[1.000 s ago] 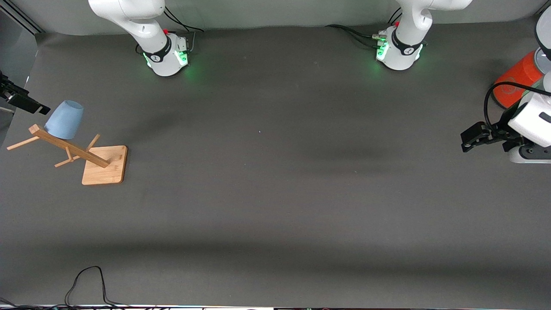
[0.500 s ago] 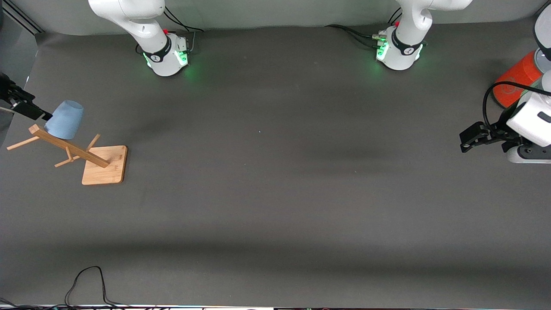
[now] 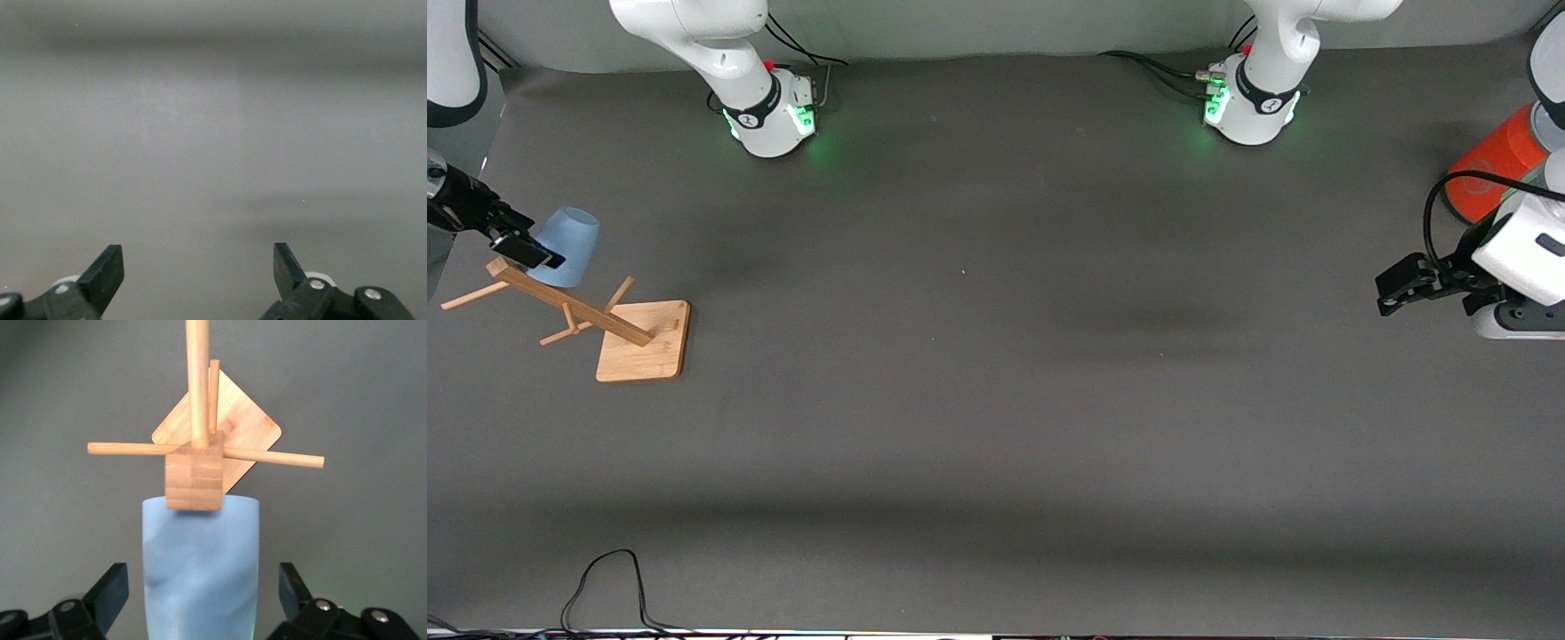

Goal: Rotate and upright cup with both arms
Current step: 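Draw the held cup away from the wooden mug tree with the right gripper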

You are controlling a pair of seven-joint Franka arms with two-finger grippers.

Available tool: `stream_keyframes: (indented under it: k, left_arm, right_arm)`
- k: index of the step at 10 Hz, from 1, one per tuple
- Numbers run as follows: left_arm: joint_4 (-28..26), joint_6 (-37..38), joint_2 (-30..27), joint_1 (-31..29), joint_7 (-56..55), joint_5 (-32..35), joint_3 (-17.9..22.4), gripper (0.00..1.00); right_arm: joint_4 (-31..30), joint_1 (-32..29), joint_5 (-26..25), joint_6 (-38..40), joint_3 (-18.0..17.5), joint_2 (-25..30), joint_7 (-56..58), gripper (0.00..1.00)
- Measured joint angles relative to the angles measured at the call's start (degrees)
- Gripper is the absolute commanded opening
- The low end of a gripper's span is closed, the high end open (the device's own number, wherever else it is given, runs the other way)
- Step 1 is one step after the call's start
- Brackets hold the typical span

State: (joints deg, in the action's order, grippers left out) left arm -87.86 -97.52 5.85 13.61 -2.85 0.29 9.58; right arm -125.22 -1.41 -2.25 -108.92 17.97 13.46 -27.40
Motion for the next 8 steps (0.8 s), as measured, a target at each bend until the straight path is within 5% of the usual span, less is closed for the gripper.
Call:
stream_keyframes:
  k: [4, 6, 8]
  left_arm:
    - [0.0, -0.1, 0.2, 0.0, 0.0, 0.1, 0.1, 1.00]
    - [0.0, -1.1, 0.5, 0.0, 0.0, 0.2, 0.1, 1.00]
    - [0.0, -2.9, 1.1, 0.0, 0.0, 0.8, 0.1, 1.00]
  right_arm:
    - [-2.3, 0.0, 0.0, -2.6, 0.4, -0.1, 0.0, 0.99]
    - [-3.0, 0.0, 0.0, -3.4, 0.4, -0.1, 0.0, 0.77]
    - [-3.0, 0.0, 0.0, -3.4, 0.4, -0.1, -0.1, 0.76]
